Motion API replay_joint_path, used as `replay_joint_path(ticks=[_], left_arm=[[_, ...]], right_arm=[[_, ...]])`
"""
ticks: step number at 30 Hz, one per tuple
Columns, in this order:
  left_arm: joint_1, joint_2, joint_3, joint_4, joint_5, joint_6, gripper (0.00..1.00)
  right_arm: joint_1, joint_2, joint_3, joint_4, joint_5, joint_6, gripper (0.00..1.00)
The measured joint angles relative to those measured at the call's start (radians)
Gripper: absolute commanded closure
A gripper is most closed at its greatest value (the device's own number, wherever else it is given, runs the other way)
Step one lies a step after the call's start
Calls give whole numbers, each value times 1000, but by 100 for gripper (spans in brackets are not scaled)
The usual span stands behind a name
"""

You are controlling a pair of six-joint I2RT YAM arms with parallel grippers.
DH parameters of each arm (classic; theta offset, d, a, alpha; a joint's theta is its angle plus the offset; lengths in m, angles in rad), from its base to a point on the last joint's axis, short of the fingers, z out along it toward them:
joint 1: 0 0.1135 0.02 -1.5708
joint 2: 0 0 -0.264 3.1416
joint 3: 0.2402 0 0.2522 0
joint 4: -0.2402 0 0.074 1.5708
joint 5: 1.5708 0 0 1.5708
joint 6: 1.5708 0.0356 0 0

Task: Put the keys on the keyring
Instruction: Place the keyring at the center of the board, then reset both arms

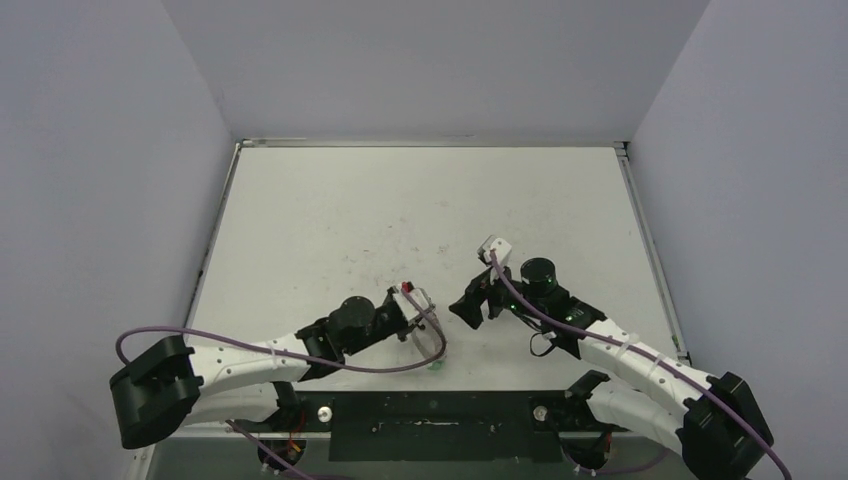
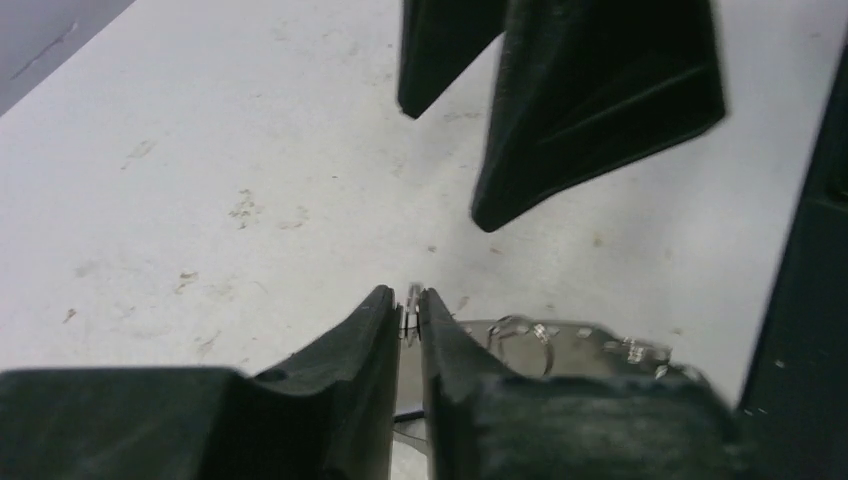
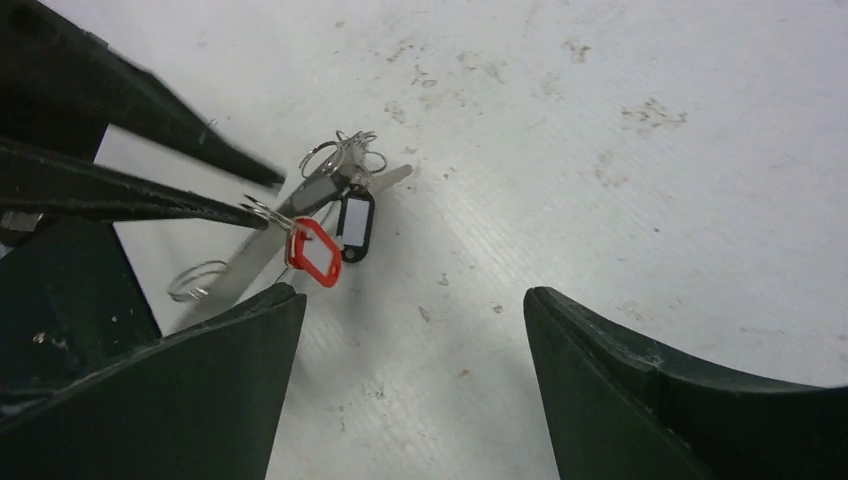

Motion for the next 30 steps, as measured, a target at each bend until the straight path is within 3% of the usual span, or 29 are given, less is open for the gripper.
replay_joint_path(ticks=[2,7,9,15,21,26,30], left_arm=[[36,74,51,4,-13,-14,51],[171,175,156,9,-12,-80,24],[227,184,178,6,-13,-116,5],[479,138,169,-64,-47,-297,3],[737,-108,101,-264,-169,-372,3],[788,-222,60,-360,-312,-311,3],[790,-144,-62,-264,-401,-244,3]], right_arm=[[-18,-33,-8,-10,42,13,9],[-86,-90,-18,-36,131,35,0],[-129,-103,-20,-42,166,41,0],[-288,-87,-32,-47,238,71,0],[-452,-42,-32,-51,373,98,0],[-481,-30,-36,-11,514,78,0],[-481,50,-89,160,616,31,0]])
